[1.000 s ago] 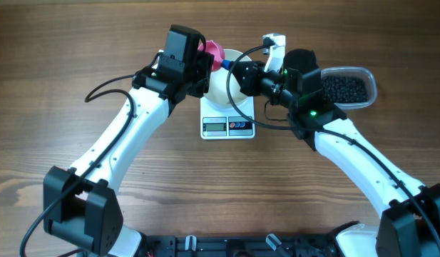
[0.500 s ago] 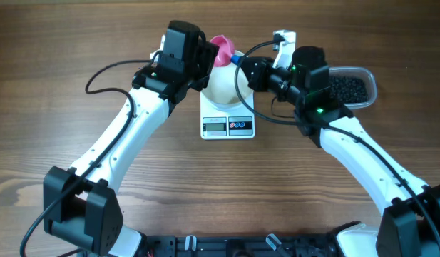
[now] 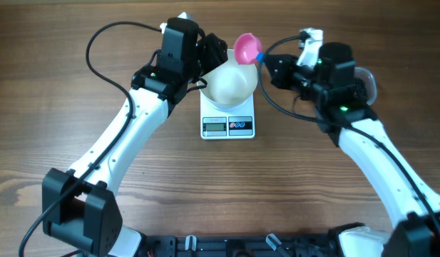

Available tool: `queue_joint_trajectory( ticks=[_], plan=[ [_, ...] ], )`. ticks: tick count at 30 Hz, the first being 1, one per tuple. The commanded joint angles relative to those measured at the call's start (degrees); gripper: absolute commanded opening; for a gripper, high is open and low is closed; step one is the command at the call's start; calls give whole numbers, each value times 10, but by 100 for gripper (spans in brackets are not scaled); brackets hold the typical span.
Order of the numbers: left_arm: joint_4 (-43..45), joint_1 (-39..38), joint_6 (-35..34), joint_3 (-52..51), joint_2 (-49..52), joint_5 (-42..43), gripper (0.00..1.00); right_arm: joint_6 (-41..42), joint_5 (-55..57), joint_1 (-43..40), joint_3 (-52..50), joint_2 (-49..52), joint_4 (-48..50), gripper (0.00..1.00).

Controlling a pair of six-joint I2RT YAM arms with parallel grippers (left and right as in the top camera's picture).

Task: Scoop item into bowl and weigh 150g on scale

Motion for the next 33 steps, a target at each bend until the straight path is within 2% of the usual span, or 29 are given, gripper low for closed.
queue_joint_trajectory(
  ticks=[1, 6, 8, 9, 10, 11, 12, 15, 18, 22, 26, 29, 33],
  plan=[
    [-2, 3, 99, 1, -16, 48, 100, -48, -2, -39, 10, -52, -49, 4],
    [-4, 3, 183, 1, -18, 106, 99, -90, -3, -131, 18, -113, -161, 4],
    [-24, 0, 228, 1, -18, 124, 86, -108, 0, -183, 18, -138, -204, 4],
    [-34, 0, 235, 1, -18, 124, 77, -111, 3, -201, 18, -144, -217, 4],
    [-48, 0, 238, 1, -18, 126, 55, -118, 3, -221, 18, -149, -230, 4],
    [-67, 0, 237, 1, -18, 126, 23, -120, 4, -242, 18, -152, -243, 4],
    [-88, 0, 237, 1, -18, 126, 4, -122, 4, -257, 18, -151, -252, 4],
    [-160, -8, 240, 1, -18, 124, 4, -135, 4, -290, 17, -146, -271, 4],
    [-209, -31, 285, 1, -18, 115, 4, -137, 7, -296, 17, -143, -273, 4],
    [-250, -96, 299, -5, -18, 20, 4, -137, 12, -297, 17, -142, -274, 4],
    [-209, -163, 277, -68, -19, -23, 4, -136, 21, -296, 17, -142, -281, 4],
    [-161, -183, 276, -117, -18, -24, 4, -136, 41, -297, 17, -142, -290, 4],
    [-77, -193, 301, -177, -18, -80, 4, -135, 40, -296, 17, -142, -291, 4]
  ],
)
